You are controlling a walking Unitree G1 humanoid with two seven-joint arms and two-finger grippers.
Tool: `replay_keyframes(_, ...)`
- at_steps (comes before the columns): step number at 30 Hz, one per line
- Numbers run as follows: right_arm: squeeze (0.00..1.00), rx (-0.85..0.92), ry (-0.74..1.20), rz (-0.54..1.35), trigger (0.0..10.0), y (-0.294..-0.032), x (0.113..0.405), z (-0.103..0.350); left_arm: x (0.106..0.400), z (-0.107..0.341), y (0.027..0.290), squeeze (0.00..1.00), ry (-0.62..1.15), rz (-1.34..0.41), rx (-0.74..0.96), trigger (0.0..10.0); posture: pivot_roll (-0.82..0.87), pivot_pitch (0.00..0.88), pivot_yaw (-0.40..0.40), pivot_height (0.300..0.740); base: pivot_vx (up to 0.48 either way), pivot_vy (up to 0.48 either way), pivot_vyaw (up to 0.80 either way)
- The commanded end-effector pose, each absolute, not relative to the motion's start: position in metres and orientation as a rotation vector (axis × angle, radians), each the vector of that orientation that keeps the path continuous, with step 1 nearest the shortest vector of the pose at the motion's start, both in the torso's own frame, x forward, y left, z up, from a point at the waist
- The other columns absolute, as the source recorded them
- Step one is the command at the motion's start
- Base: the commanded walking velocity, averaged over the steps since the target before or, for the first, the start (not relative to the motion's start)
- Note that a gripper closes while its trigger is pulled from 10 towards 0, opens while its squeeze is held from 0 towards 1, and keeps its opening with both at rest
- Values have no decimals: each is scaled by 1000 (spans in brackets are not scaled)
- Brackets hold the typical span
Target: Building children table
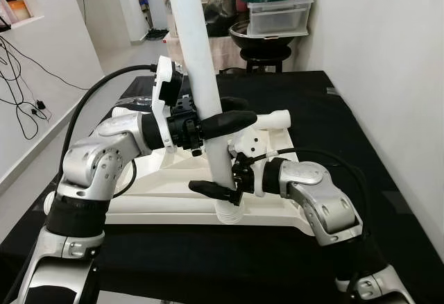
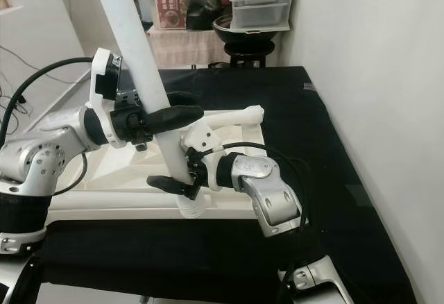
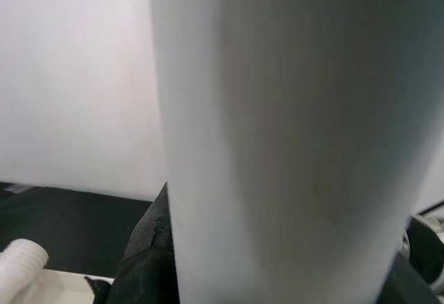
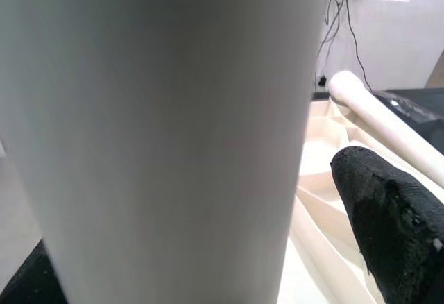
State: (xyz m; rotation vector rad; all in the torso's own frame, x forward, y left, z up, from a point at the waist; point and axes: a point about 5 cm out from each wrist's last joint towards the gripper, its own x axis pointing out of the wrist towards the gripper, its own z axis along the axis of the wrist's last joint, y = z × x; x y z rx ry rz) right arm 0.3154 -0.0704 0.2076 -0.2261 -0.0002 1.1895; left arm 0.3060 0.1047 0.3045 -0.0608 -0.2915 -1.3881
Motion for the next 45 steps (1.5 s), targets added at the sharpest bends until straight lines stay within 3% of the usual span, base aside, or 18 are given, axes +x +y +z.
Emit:
replay_keyframes(1, 0, -201, -18, 1242, 10000, -56, 314, 212, 301, 310, 91, 0, -315, -1482, -51, 0, -136, 0, 69, 740, 0, 0, 0)
replay_keyframes(2, 0, -188, -16, 1246, 8196, -55, 314, 212, 301, 310, 91, 0, -319, -1487, -54, 0, -137, 0, 69, 740, 0, 0, 0)
replay_keyframes(3, 0, -159, -7, 1282, 0, -54, 311, 209, 301, 312, 90, 0, -328, -1498, -60, 0, -137, 0, 67, 740, 0, 0, 0)
replay_keyframes(12, 0, -181, 51, 1393, 0, -51, 297, 191, 300, 316, 90, 0, -349, -1526, -44, 0, -132, 0, 63, 740, 0, 0, 0)
replay_keyframes(26, 0, -203, 134, 1355, 0, -48, 299, 175, 300, 321, 82, 0, -377, -1562, -39, 0, -137, 0, 63, 740, 0, 0, 0)
replay_keyframes(27, 0, -192, 153, 1350, 10000, -48, 300, 173, 299, 321, 82, 0, -380, -1566, -39, 0, -137, 0, 62, 740, 0, 0, 0)
replay_keyframes(28, 1000, -182, 162, 1341, 10000, -48, 301, 172, 299, 322, 82, 0, -382, -1568, -39, 0, -137, 0, 62, 740, 0, 0, 0)
replay_keyframes(32, 1000, -174, 174, 1321, 10000, -46, 303, 171, 299, 323, 81, 0, -387, -1573, -40, 0, -136, 0, 61, 740, 0, 0, 0)
replay_keyframes(33, 863, -179, 174, 1312, 10000, -45, 304, 170, 299, 323, 81, 0, -388, -1575, -41, 0, -135, 0, 63, 740, 0, 0, 0)
replay_keyframes(34, 863, -183, 176, 1308, 10000, -45, 305, 169, 299, 323, 81, 0, -389, -1577, -42, 0, -134, 0, 63, 740, 0, 0, 0)
replay_keyframes(35, 0, -185, 176, 1309, 10000, -44, 305, 168, 299, 323, 81, 0, -388, -1578, -43, 0, -134, 0, 63, 740, 0, 0, 0)
replay_keyframes(43, 0, -157, 139, 1314, 10000, -36, 306, 169, 299, 323, 79, 0, -394, -1585, -57, 0, -130, 0, 60, 740, 0, 0, 0)
replay_keyframes(44, 0, -105, 98, 1350, 0, -34, 303, 173, 300, 323, 77, 0, -398, -1586, -65, 0, -131, 0, 64, 740, 0, 0, 0)
replay_keyframes(45, 0, -105, 98, 1350, 0, -34, 303, 173, 300, 323, 77, 0, -398, -1586, -65, 0, -131, 0, 64, 740, 0, 0, 0)
